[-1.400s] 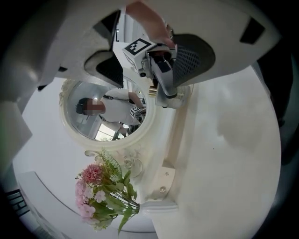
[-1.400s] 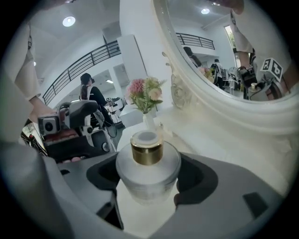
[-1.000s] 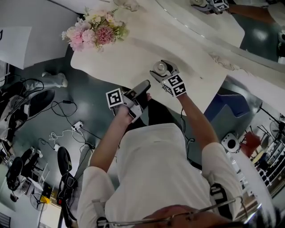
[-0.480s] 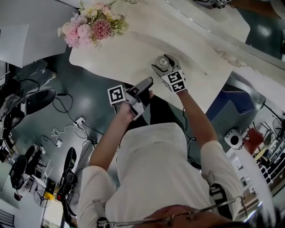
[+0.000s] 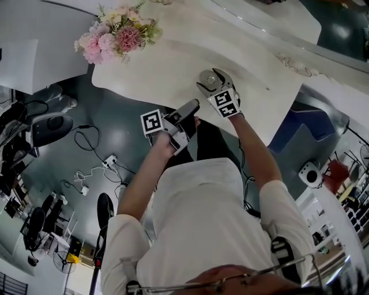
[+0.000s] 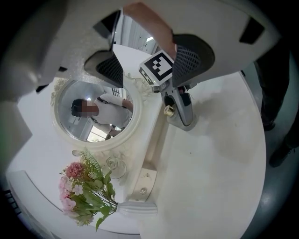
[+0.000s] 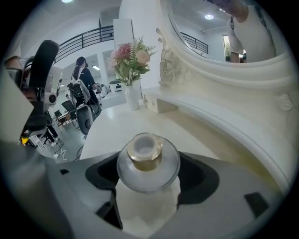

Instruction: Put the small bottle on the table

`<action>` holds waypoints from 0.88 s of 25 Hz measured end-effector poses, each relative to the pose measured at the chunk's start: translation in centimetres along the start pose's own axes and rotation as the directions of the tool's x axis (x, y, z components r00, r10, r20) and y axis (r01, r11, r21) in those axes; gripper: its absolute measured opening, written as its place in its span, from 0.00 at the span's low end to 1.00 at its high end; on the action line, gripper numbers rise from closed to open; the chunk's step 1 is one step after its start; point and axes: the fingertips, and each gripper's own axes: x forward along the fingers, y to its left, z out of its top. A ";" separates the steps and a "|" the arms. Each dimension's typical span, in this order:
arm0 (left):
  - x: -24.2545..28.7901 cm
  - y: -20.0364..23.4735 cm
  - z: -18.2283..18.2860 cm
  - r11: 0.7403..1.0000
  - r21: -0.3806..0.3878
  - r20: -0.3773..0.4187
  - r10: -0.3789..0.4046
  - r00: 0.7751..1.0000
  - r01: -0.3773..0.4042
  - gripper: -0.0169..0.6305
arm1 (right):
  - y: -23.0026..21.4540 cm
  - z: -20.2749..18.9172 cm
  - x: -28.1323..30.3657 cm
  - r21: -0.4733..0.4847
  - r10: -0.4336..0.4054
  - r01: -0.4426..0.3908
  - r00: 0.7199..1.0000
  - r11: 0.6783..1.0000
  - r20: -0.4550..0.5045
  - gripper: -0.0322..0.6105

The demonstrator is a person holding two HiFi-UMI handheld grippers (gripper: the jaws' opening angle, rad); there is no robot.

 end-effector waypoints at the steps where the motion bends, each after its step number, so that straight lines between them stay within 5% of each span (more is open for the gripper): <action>1: -0.1 -0.2 -0.1 1.000 0.005 -0.004 0.000 1.000 0.000 0.54 | 0.0 0.0 -0.1 0.005 -0.005 0.005 1.000 1.000 -0.001 0.62; 13: -1.8 -3.1 -1.3 0.991 0.135 -0.136 0.013 0.991 0.006 0.53 | 0.2 2.4 -6.2 0.041 -0.100 0.098 0.994 0.994 0.038 0.59; 22: -4.4 -4.9 -4.1 0.914 0.403 -0.336 0.111 0.935 0.036 0.46 | 4.0 4.9 -13.4 0.168 -0.146 0.126 0.983 0.978 0.111 0.39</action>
